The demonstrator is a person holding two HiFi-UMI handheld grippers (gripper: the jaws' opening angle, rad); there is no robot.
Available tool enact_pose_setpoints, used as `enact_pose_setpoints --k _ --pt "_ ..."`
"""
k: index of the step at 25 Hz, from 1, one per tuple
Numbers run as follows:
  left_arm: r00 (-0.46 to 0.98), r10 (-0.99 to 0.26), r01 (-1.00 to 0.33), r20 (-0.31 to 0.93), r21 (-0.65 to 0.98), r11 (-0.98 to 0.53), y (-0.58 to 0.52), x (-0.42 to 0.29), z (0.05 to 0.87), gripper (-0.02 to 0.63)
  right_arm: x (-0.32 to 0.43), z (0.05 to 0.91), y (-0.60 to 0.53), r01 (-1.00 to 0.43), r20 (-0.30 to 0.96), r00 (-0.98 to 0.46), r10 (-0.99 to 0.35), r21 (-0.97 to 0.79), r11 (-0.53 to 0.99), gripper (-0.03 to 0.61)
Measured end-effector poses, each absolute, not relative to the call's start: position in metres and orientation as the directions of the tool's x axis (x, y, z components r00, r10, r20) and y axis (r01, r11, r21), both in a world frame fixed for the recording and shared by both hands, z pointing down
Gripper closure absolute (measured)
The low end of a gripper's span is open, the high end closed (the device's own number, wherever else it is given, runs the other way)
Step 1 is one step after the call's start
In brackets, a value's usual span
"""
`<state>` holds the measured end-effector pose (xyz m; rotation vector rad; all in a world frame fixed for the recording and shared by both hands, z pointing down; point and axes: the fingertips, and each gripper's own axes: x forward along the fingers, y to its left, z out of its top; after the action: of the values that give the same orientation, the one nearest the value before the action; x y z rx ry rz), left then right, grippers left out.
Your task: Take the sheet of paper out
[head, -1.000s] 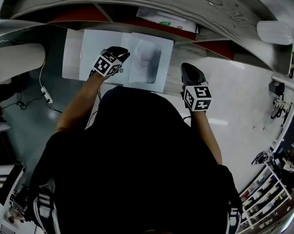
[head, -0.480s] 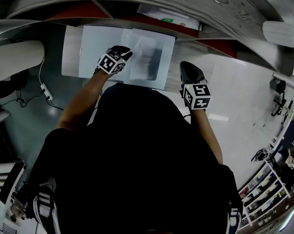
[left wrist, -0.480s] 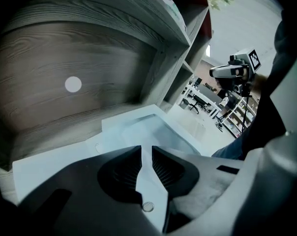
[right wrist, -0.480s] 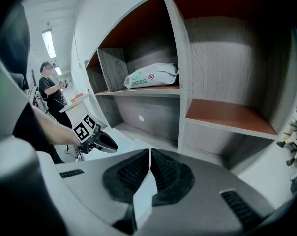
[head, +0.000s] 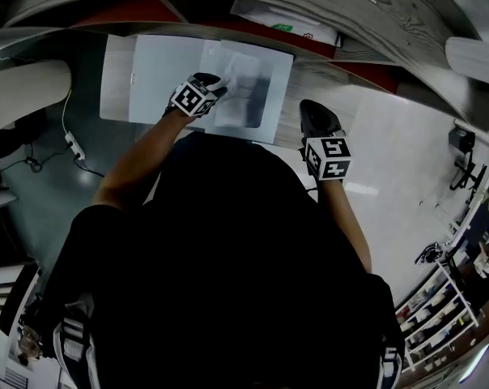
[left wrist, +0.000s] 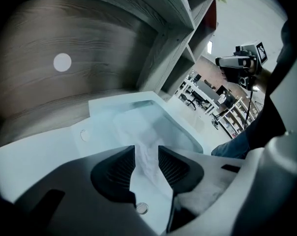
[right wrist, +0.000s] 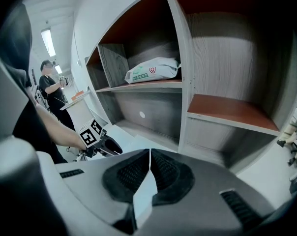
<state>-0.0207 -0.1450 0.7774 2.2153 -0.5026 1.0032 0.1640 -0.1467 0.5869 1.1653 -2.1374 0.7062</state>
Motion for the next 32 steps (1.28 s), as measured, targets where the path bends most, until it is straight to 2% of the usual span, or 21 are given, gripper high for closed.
enact_pose_setpoints --k 8,16,32 --pt "0.622 -0.093 -0.616 0.777 0.413 -0.671 -0.148 -0.022 0.796 0.457 0.160 0.593 -0.146 -0.863 0.721 -0.442 -0.534 -0.178 0.474 0.561" --pt "0.592 -0.110 -0.661 0.799 0.403 -0.633 -0.150 -0.013 0.816 0.457 0.156 0.595 -0.145 -0.859 0.724 -0.447 -0.525 -0.185 0.477 0.561" --pt "0.638 -0.064 -0.692 0.767 0.535 -0.484 -0.152 -0.003 0.837 0.454 0.157 0.600 -0.142 -0.862 0.732 -0.447 -0.514 -0.199 0.467 0.561"
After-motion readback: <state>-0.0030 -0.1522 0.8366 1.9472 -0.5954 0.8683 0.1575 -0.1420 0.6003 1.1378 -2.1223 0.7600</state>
